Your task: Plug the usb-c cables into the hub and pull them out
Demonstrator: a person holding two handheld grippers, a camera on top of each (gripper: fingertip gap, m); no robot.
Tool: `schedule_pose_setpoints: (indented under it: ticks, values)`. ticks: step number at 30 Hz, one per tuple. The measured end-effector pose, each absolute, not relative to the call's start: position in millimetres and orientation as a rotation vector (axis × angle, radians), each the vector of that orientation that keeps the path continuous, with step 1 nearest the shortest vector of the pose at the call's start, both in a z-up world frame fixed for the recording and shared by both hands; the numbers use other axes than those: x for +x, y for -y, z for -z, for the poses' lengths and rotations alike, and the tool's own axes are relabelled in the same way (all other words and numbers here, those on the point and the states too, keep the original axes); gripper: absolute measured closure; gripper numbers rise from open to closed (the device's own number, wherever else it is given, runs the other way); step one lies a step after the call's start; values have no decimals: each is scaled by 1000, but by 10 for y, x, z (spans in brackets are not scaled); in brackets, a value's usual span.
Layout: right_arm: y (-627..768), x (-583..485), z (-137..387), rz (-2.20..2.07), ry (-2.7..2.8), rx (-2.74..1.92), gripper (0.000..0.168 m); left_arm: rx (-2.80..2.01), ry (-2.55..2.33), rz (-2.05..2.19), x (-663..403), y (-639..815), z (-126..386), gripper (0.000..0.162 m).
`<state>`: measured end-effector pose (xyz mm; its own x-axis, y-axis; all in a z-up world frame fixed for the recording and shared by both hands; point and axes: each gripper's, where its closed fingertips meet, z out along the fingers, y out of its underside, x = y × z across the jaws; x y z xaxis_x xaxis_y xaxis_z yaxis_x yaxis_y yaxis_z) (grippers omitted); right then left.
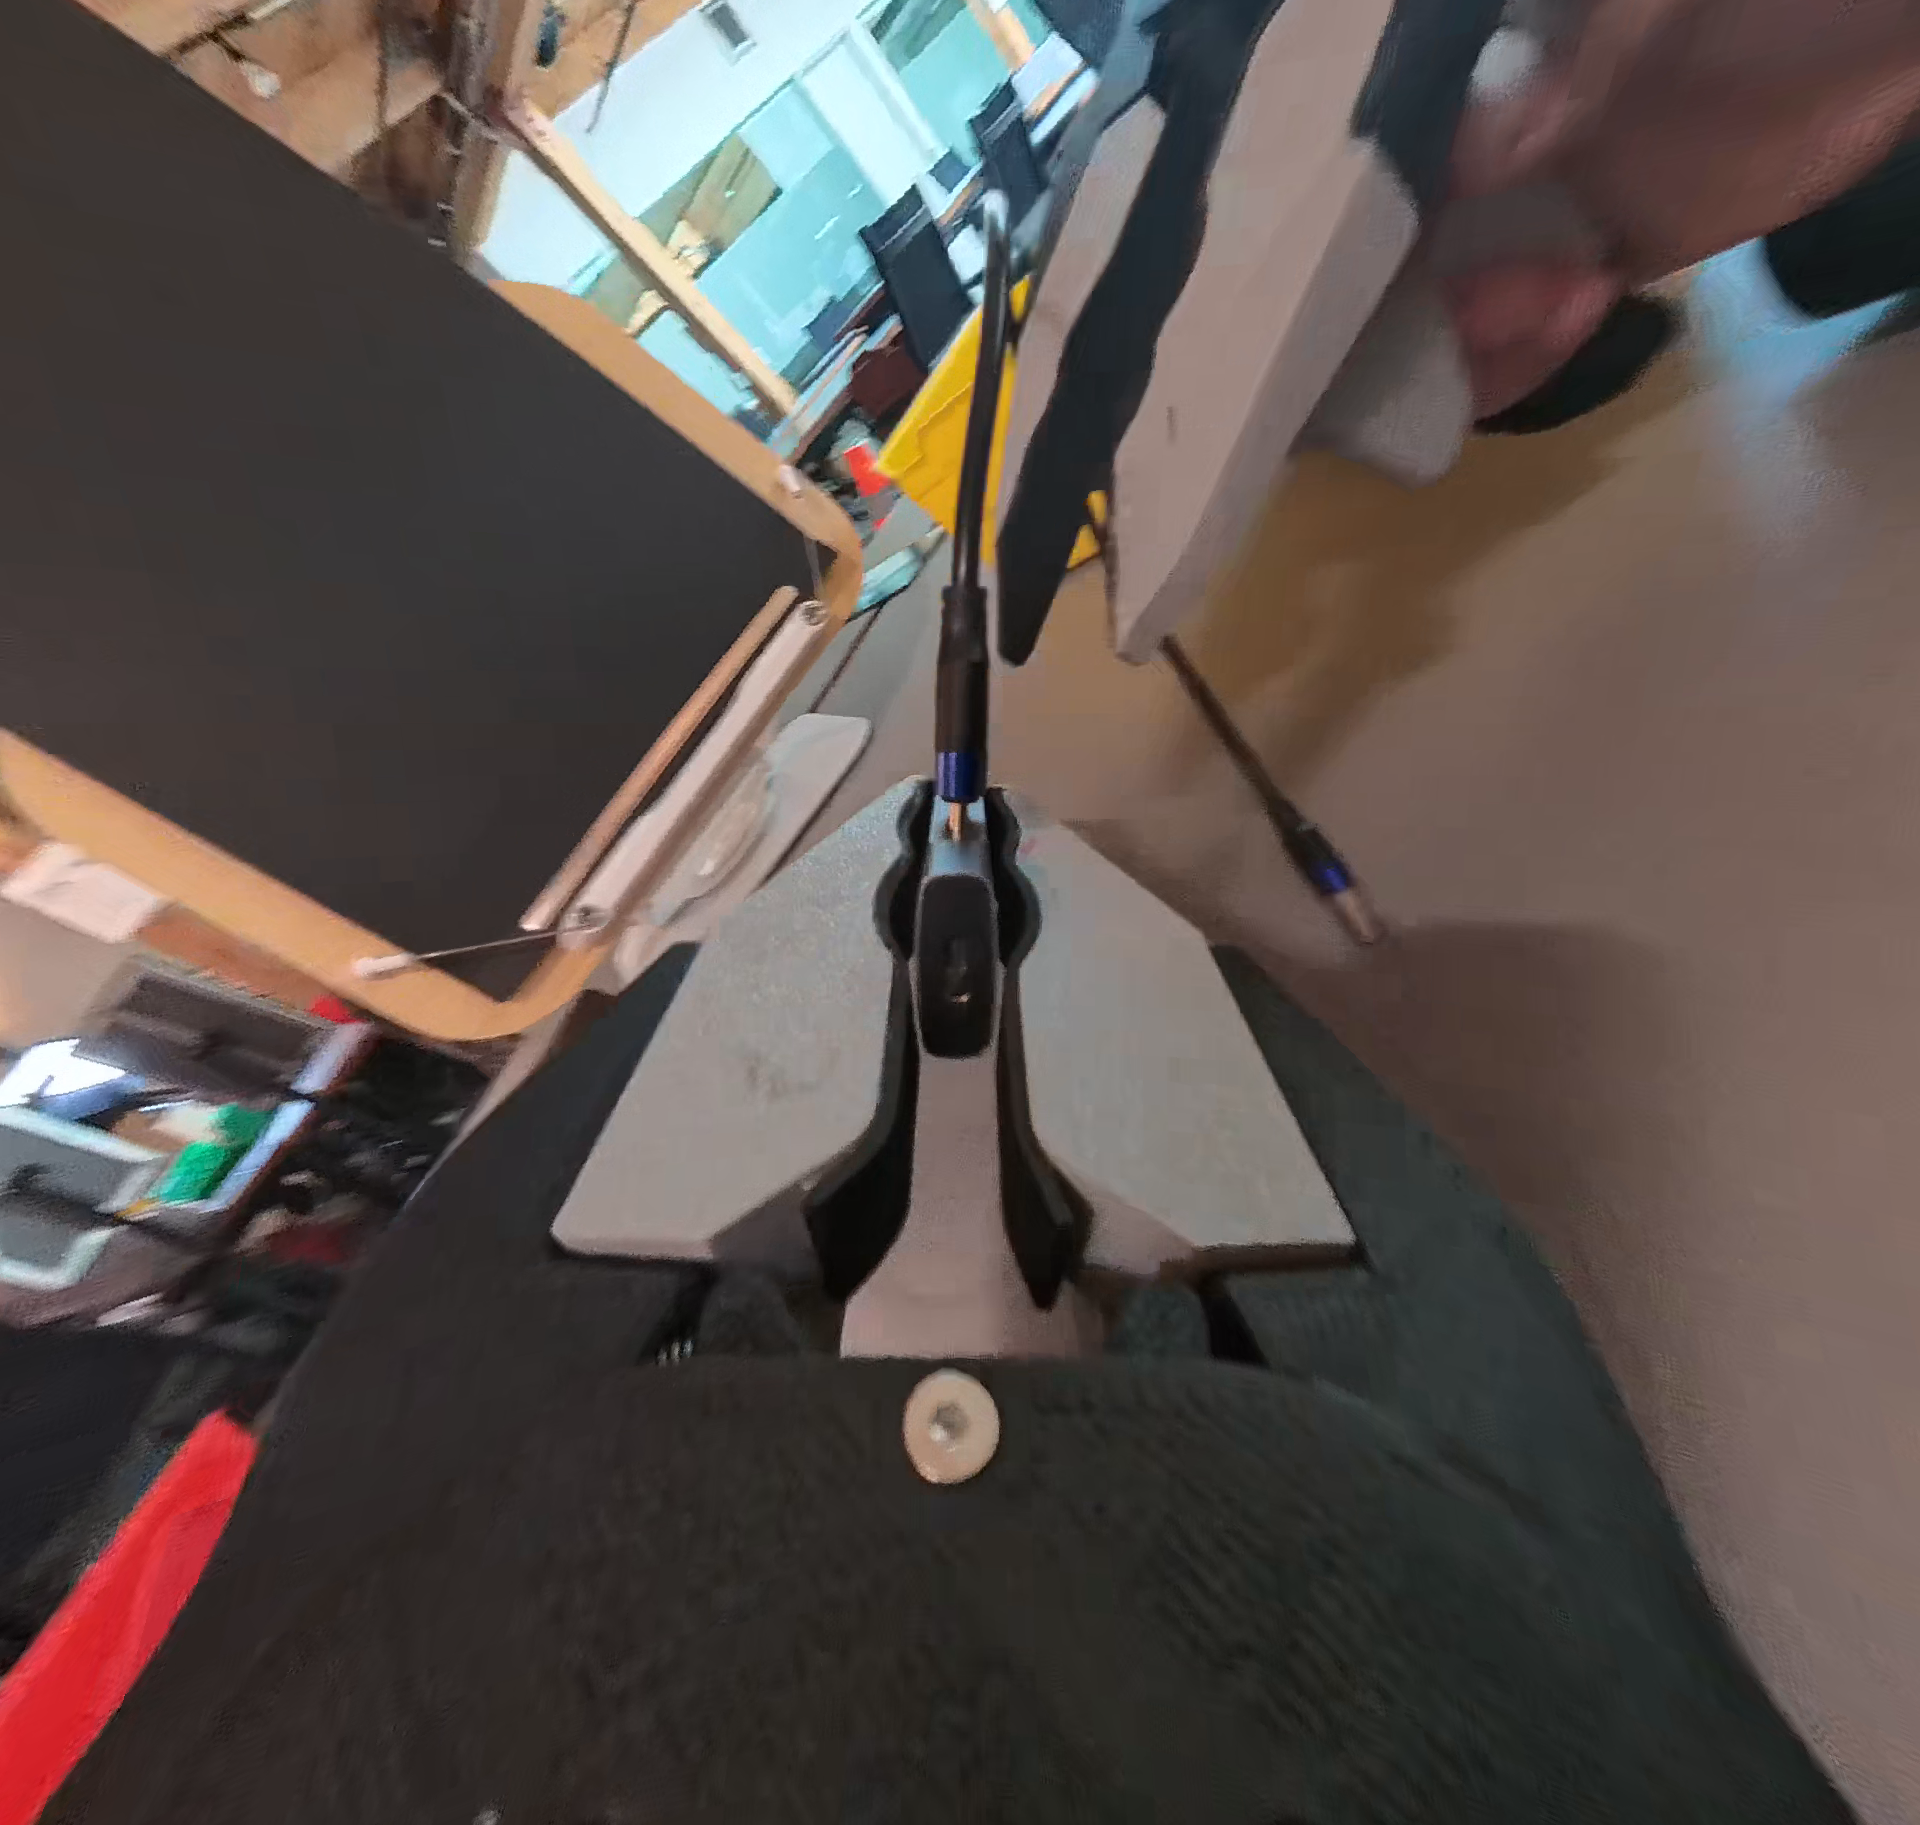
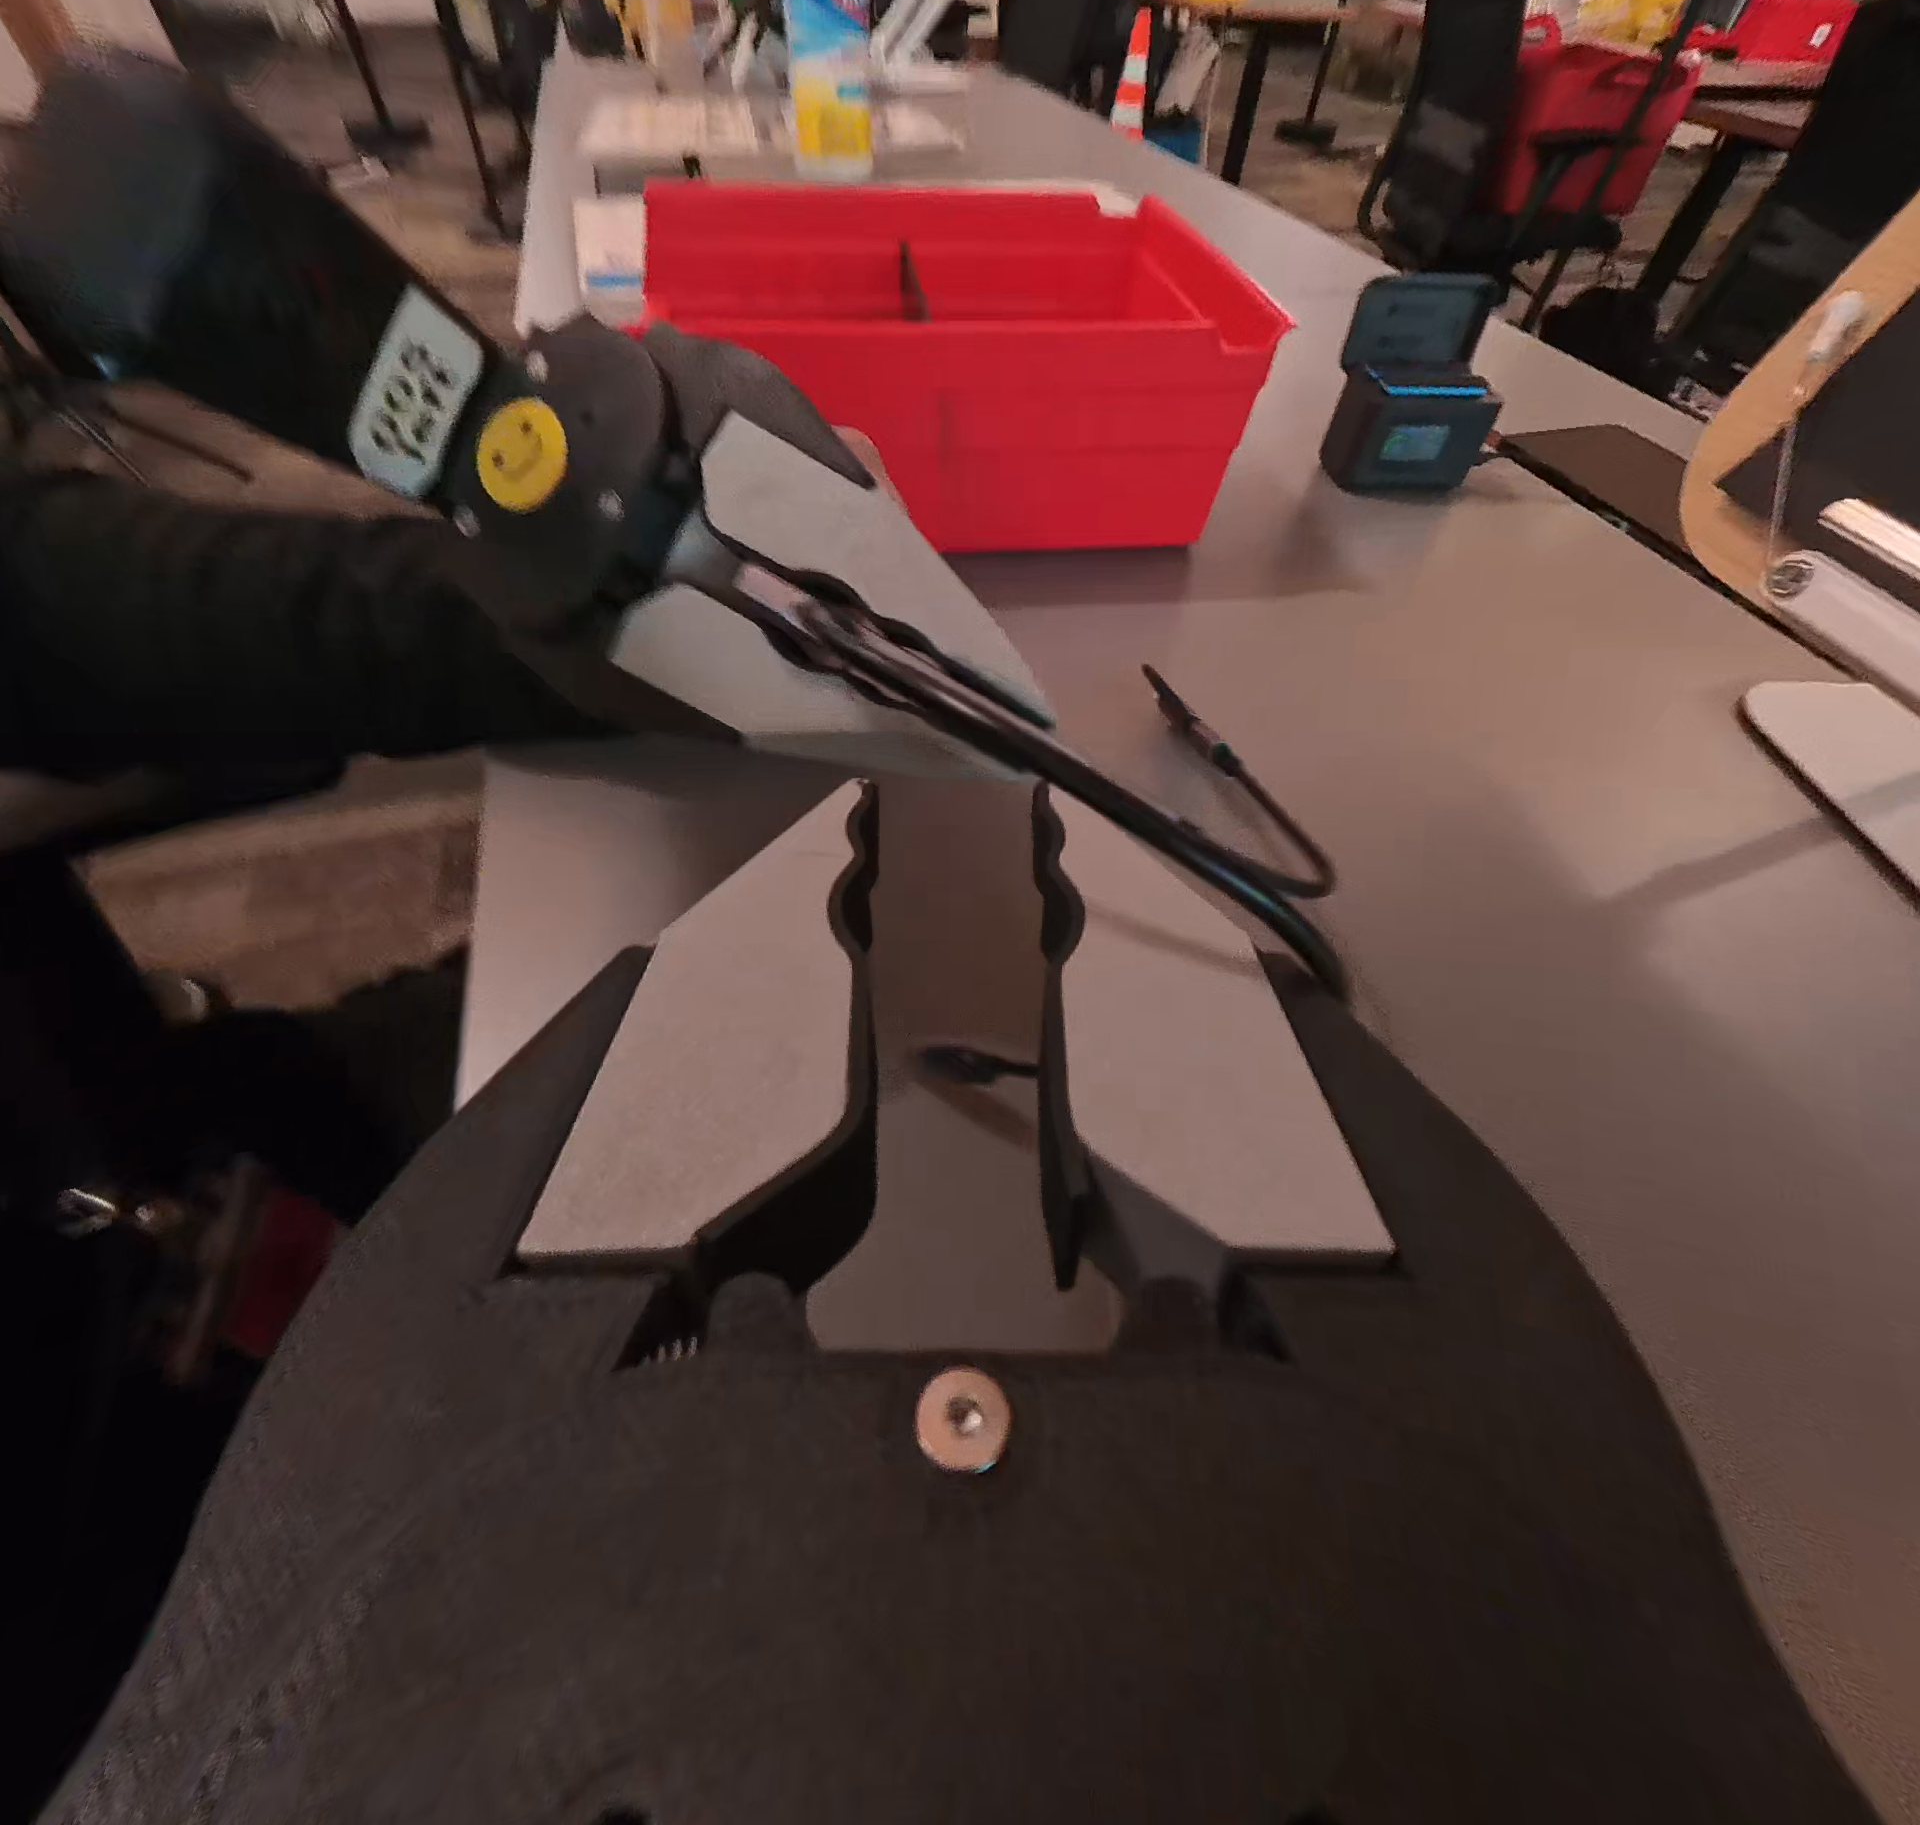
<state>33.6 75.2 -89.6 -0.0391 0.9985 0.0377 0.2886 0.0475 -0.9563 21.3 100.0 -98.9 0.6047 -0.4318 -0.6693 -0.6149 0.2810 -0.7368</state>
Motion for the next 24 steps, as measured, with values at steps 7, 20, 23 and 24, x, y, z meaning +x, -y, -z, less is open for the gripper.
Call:
schedule_pose_setpoints:
  ticks: [7, 20, 23, 24]
  values:
    - [-558, 175, 765, -1235, 1349, -1375, 139, -1288, -1005, -466, 130, -1092, 970, 154]
    - [-619, 117, 894, -1028, 1336, -1410, 161, -1338, -1058, -648, 48, -1157, 1097, 155]
    - [-630, 116, 938, -1002, 1345, -1427, 161, -1354, -1081, -675, 51, -1164, 1144, 155]
    - [-631, 127, 945, -1013, 1343, -1427, 161, -1355, -1086, -666, 63, -1163, 1153, 155]
